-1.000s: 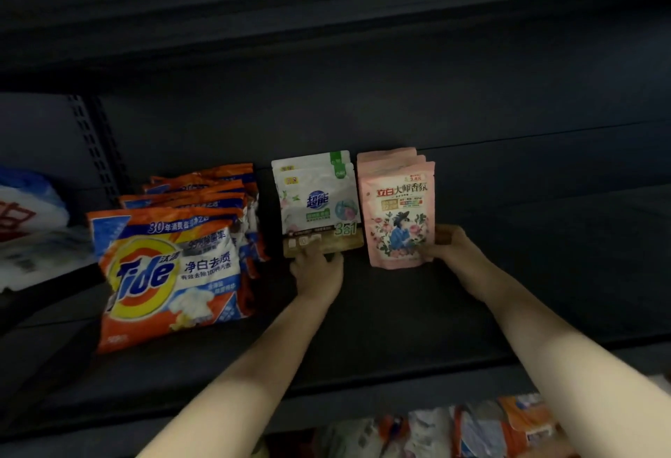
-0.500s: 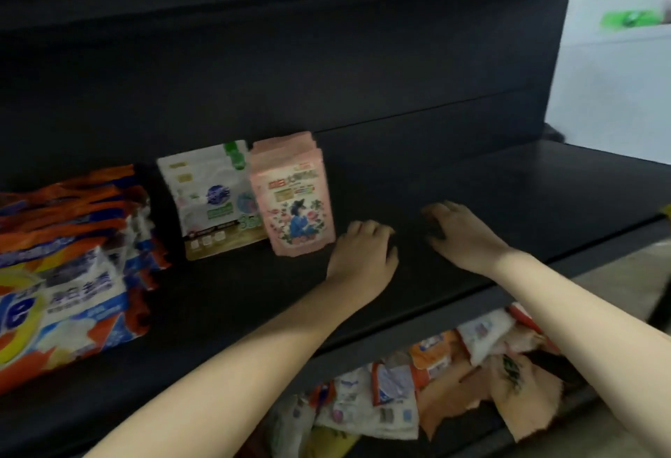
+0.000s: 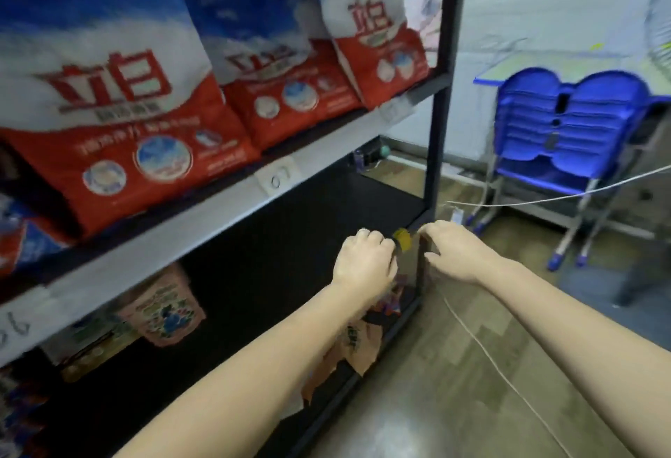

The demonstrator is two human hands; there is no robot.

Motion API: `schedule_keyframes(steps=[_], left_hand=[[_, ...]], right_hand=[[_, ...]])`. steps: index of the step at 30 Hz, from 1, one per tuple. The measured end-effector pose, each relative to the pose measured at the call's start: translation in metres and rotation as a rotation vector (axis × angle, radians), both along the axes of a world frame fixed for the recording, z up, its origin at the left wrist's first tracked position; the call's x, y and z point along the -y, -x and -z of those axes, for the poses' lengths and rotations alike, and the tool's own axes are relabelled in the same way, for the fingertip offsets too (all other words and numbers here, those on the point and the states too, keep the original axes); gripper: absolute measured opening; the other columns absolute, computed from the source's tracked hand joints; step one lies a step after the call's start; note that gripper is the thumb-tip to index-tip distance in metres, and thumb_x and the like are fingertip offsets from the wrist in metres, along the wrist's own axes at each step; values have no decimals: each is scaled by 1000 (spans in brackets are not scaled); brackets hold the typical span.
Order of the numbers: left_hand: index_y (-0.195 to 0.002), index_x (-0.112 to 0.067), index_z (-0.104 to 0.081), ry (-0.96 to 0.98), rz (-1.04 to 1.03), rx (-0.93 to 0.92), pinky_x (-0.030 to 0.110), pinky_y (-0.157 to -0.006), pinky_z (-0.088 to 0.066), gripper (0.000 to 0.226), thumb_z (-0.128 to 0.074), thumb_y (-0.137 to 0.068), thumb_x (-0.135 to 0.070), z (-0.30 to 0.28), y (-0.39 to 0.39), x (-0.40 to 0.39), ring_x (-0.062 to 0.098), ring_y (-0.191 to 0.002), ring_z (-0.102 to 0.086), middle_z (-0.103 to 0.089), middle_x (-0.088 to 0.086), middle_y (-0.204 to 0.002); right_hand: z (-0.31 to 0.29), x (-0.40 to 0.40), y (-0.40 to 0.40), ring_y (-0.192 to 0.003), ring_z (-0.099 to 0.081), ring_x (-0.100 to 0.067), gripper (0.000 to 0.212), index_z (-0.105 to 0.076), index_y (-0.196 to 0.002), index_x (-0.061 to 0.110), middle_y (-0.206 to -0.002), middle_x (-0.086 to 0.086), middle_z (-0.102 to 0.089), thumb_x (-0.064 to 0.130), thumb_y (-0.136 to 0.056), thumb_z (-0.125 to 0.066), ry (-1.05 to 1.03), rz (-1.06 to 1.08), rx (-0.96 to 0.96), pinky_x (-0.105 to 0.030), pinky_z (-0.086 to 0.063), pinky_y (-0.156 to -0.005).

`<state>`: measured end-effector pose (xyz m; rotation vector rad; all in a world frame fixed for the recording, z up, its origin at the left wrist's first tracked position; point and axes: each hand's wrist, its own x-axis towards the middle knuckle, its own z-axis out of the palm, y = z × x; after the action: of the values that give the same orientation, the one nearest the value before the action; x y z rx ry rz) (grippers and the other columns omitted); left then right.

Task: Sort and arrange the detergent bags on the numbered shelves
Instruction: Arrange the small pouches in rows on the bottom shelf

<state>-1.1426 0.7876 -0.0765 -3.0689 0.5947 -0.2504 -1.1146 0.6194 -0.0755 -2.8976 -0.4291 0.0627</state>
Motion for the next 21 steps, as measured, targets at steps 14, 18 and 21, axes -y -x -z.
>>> schedule_keyframes(steps=[14, 18, 21], left_hand=[[-107, -13, -64, 33, 92, 545, 37, -78, -41, 28, -43, -95, -27, -420, 72, 15, 29, -102, -52, -62, 6, -110], [-113, -16, -63, -60, -102, 644, 37, -88, -43, 32, -39, -97, -29, -502, 103, -57, 29, -111, -49, -60, 6, -118], [-115, -16, -62, -134, -290, 675, 36, -90, -43, 34, -38, -98, -32, -543, 134, -128, 29, -112, -48, -59, 6, -118]], right_hand=[[-416, 28, 62, -123, -47, -27, 39, -51, -129, 5, -132, -14, -53, 15, -92, -53, -182, -59, 405, -34, -36, -102], [-493, -47, 67, -124, -47, -24, 39, -48, -131, 9, -133, -8, -53, 18, -93, -51, -252, -229, 489, -33, -35, -103], [-530, -120, 75, -120, -49, -24, 37, -50, -128, 9, -128, -7, -55, 16, -93, -52, -307, -396, 549, -33, -35, -103]])
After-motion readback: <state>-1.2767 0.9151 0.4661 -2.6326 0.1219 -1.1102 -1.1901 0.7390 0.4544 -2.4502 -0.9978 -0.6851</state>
